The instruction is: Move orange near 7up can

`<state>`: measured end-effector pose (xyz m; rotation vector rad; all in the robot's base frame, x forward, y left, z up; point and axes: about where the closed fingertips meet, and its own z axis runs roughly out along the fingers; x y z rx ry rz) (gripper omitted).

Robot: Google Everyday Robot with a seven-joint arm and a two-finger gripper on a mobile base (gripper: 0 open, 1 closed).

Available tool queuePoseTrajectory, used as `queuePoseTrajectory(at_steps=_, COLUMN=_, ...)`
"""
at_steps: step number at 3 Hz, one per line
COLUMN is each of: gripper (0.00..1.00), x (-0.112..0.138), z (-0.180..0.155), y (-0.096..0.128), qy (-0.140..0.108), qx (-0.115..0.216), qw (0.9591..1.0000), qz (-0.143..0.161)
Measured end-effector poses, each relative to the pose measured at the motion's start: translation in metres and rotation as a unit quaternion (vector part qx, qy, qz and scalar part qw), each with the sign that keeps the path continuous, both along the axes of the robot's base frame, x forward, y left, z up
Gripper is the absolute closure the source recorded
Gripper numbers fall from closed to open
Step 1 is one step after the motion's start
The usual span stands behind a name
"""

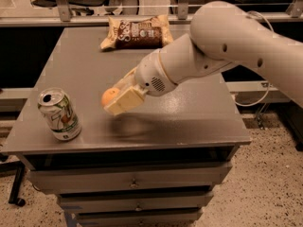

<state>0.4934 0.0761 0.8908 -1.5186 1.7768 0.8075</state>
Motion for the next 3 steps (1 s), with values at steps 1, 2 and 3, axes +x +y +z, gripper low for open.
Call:
queuePoseTrajectory(at_steps=1, gripper=1.00, x=-0.011, z=-0.006, y=0.030, qy=0.000, qx=0.015, qw=0.9997, qz=0.020)
queuePoseTrajectory(at_steps=2, gripper=1.00, x=-0.013, z=-0.015, y=0.048, qy=-0.009, qx=0.027, qw=0.9991, qz=0.031)
queuePoseTrajectory(at_steps=3, gripper=0.82, x=-0.013, z=-0.025, y=0.058, qy=-0.023, qx=0.033, qw=0.9983, qz=0.043)
